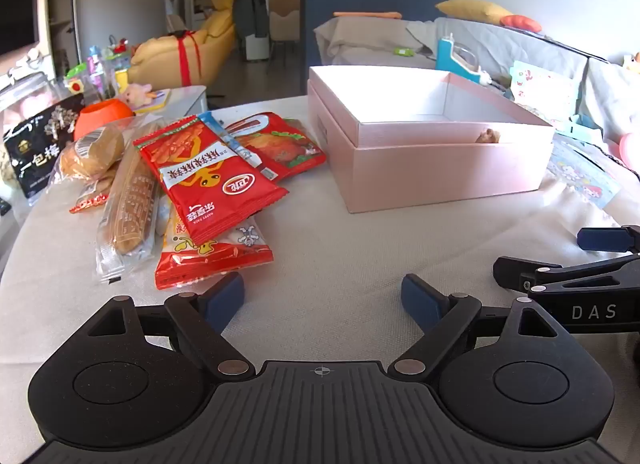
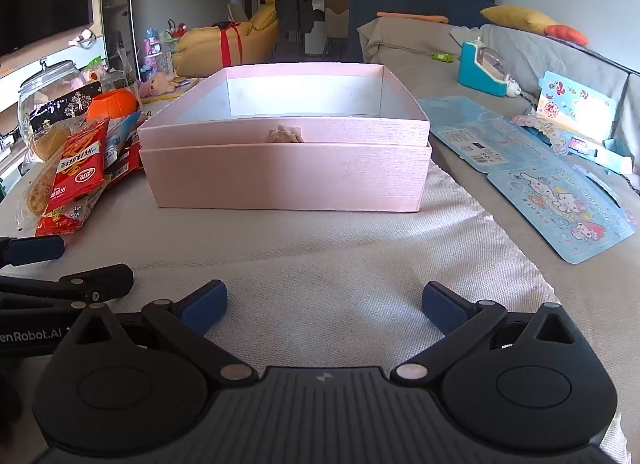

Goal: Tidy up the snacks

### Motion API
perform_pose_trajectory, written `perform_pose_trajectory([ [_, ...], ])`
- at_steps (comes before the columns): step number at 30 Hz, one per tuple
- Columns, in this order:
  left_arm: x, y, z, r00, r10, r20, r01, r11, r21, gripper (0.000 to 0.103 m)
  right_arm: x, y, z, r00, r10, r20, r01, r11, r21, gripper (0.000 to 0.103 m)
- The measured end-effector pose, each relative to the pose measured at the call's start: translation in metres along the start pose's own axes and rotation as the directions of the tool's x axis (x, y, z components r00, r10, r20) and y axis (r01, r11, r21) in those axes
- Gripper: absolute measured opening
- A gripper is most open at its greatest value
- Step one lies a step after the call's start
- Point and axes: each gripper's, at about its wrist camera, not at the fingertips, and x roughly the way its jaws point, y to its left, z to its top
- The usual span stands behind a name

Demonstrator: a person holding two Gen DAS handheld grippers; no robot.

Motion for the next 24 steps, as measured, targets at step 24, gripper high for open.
perform_pose_trajectory([
  [24,-0.0003,0.0,-0.0002,1.0,0.0,0.006,0.0,1.0,0.0,0.09,-0.0003,0.0003,-0.0001,1.0,0.002,0.0,-0.002,1.0,0.002,0.103],
])
